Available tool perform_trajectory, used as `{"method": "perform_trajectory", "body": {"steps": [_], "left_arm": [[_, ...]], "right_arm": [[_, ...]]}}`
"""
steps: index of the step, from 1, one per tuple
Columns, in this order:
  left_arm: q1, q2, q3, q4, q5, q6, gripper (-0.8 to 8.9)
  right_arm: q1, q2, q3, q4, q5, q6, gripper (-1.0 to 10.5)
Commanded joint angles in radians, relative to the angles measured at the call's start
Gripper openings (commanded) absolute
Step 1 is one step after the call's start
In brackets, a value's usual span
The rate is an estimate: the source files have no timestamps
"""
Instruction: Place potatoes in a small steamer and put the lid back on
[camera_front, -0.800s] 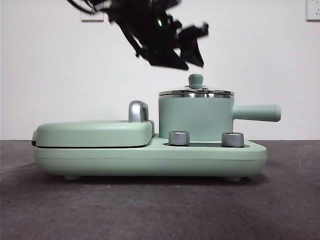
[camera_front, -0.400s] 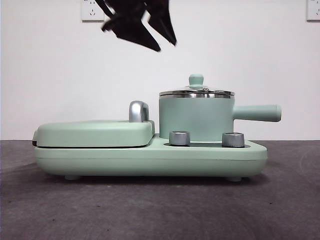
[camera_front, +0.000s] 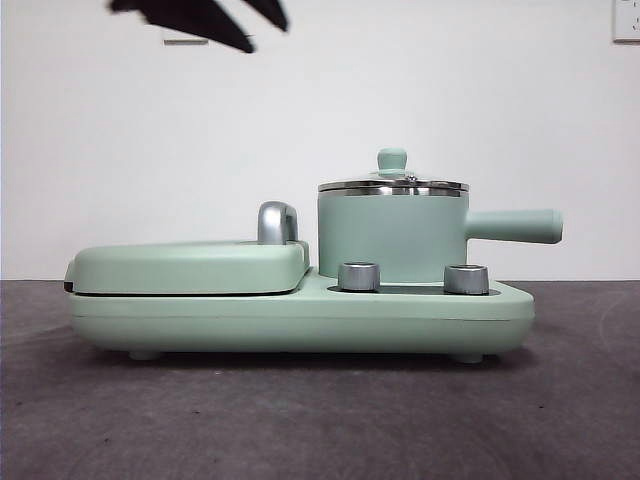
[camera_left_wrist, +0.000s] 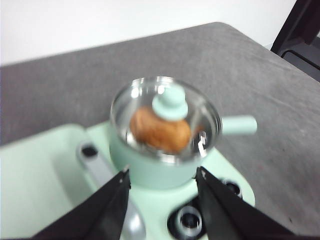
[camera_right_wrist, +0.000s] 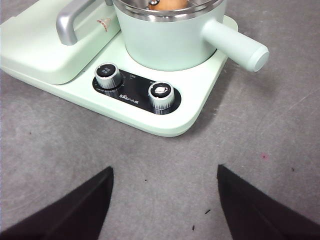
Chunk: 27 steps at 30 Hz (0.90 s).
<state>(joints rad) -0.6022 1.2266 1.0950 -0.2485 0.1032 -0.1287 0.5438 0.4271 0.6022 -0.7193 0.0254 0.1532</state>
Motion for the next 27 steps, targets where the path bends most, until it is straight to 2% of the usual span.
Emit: {"method": "perform_trajectory", "body": {"steps": [1,7,12,17,25,26,27], "left_arm": [[-0.003,-0.099,-0.104,0.011,-0.009,-0.047,2.16],[-0.001,-0.319,-0.325,-0.001,-0.034,-0.127,2.16],[-0.001,-0.464,-0.433,-0.052,-0.071,-0.165,2.16],[-0.001,-0.550,-0.459,-0.158,-0.119,-0.179,2.17],[-0.001,-0.570,-0.459,-0.208,-0.119,-0.175,2.14],[-0.001,-0.570,-0.459,-0.206,-0.119,-0.176,1.93],[-0.001,-0.570,-0.459,-0.203,-0.119,-0.176,1.17]], "right_arm": [[0.006,0.023,0.006,0.009,-0.011,-0.016,3.3],[0.006,0.120,0.006,0.094,-0.079,-0.038,3.3],[0.009,0.235,0.006,0.246,-0.135,-0.039,3.3],[0.023,0.356,0.006,0.378,-0.185,-0.037,3.3],[0.042,0.433,0.006,0.425,-0.187,-0.030,3.2],[0.041,0.429,0.006,0.428,-0.185,-0.029,3.0],[0.041,0.426,0.006,0.428,-0.181,-0.029,2.2]]}}
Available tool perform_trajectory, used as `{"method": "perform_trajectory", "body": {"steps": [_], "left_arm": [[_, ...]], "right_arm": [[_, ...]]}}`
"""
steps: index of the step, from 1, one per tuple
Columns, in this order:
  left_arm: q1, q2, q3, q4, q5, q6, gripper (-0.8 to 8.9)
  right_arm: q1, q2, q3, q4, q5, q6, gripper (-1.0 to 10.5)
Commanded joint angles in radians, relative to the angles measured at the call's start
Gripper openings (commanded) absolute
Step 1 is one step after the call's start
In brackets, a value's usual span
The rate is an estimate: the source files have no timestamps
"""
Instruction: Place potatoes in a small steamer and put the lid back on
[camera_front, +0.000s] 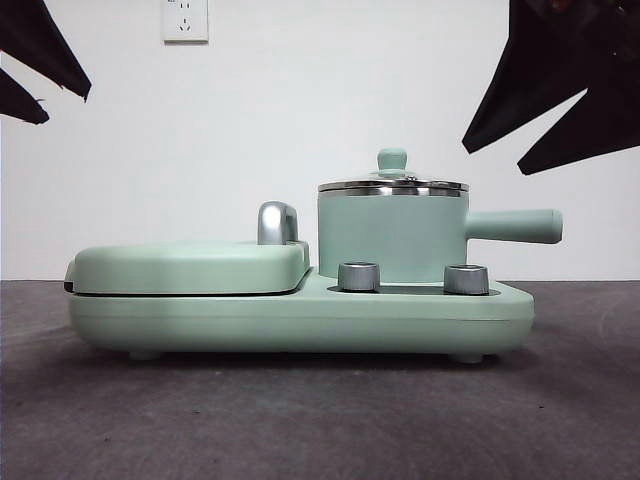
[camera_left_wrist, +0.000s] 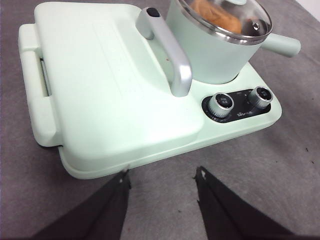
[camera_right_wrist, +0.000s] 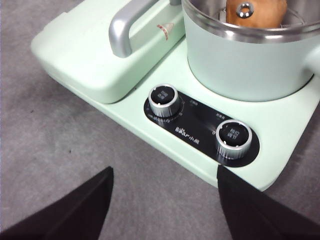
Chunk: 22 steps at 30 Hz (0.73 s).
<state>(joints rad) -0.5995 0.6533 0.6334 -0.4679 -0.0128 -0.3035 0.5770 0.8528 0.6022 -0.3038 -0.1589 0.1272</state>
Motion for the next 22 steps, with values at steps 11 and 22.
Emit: {"method": "perform_trajectory", "body": {"steps": [11,22], "left_arm": [[-0.004,-0.001,0.003,0.020,-0.003,0.000,0.07],[0.003,-0.012,0.000,0.019,-0.008,0.105,0.07]], "right_arm": [[0.009,-0.012,0.006,0.017,-0.083,0.002,0.2],[0.009,-0.012,0.006,0.050,-0.077,0.002,0.2]]}}
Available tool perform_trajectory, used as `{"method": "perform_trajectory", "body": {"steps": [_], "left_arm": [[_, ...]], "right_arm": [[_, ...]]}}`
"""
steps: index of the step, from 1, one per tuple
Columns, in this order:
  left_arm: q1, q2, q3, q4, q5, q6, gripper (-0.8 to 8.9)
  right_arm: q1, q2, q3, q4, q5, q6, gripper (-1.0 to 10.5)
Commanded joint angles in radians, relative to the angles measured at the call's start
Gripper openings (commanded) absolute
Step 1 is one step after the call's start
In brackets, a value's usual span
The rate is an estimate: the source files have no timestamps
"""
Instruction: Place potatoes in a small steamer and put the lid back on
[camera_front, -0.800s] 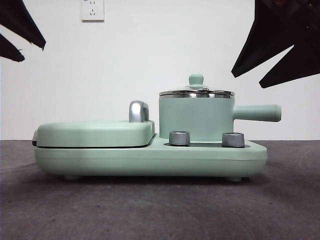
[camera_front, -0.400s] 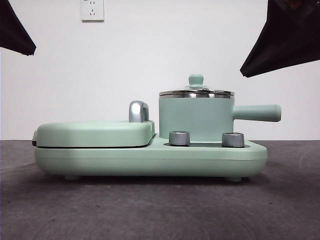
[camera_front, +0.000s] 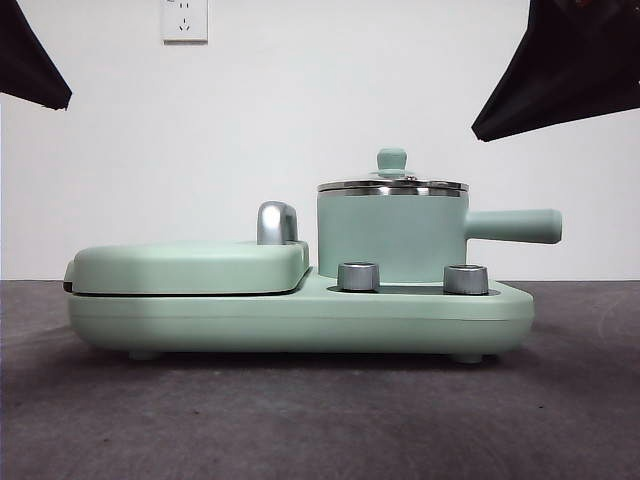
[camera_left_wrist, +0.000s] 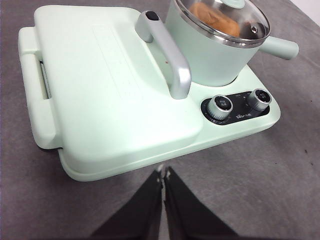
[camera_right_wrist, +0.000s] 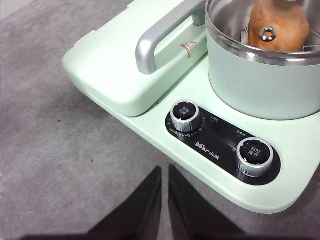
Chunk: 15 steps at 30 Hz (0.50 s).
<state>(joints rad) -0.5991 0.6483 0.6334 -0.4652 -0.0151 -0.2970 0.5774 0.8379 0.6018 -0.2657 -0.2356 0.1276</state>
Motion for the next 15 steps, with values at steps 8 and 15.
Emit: {"method": "perform_trajectory", "body": {"steps": [8,15], "left_arm": [[0.219,-0.294,-0.306,0.264,-0.045,0.182,0.07],[0.451,-0.555,-0.534,0.278,-0.086,0.184,0.07]], "right_arm": [[0.008,0.003,0.007,0.012,0.000,0.002,0.2],[0.008,0.003,0.007,0.012,0.000,0.002,0.2]]}}
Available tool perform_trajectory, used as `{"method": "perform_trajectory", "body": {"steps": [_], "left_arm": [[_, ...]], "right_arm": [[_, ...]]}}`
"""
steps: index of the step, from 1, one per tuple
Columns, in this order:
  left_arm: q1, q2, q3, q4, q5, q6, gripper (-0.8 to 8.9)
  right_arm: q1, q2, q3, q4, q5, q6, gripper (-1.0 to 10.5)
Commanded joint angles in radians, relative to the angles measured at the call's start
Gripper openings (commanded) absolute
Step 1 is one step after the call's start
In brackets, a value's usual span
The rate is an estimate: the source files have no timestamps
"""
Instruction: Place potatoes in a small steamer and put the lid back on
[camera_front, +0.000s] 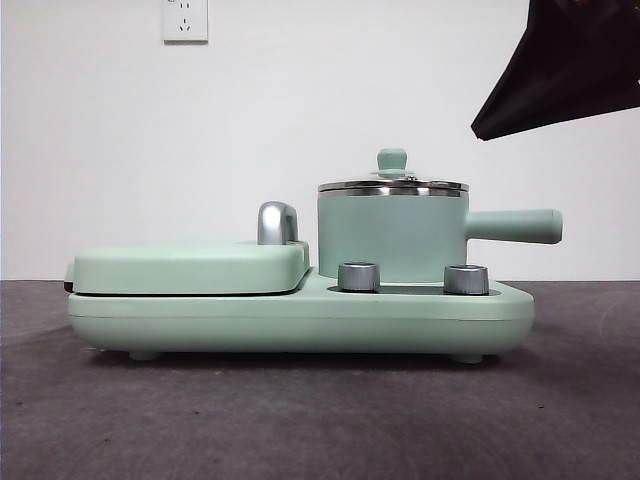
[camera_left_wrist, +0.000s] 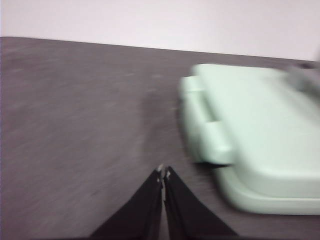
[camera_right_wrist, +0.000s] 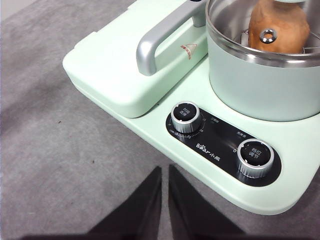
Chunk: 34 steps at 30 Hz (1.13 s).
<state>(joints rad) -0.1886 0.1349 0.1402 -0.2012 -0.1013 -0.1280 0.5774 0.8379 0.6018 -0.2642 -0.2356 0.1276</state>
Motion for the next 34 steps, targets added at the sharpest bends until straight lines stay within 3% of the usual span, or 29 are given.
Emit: {"method": "perform_trajectory", "body": {"steps": [1,7,26,30,34], "left_arm": [[0.064,-0.065,-0.064,0.014,0.001,0.015,0.07],[0.127,-0.132,-0.126,0.014,0.001,0.015,0.07],[0.127,-0.131,-0.126,0.015,0.005,0.008,0.07],[0.127,-0.131,-0.126,0.015,0.005,0.008,0.07],[0.127,-0.131,-0.126,0.015,0.005,0.008,0.07]], "right_arm": [[0.008,0.003,0.007,0.010,0.000,0.002,0.2],[0.008,0.003,0.007,0.011,0.000,0.002,0.2],[0.010,-0.004,0.007,0.053,0.000,0.001,0.2],[-0.008,-0.069,0.006,0.046,0.017,-0.103,0.2],[-0.097,-0.179,-0.022,0.046,0.081,-0.191,0.2]]}}
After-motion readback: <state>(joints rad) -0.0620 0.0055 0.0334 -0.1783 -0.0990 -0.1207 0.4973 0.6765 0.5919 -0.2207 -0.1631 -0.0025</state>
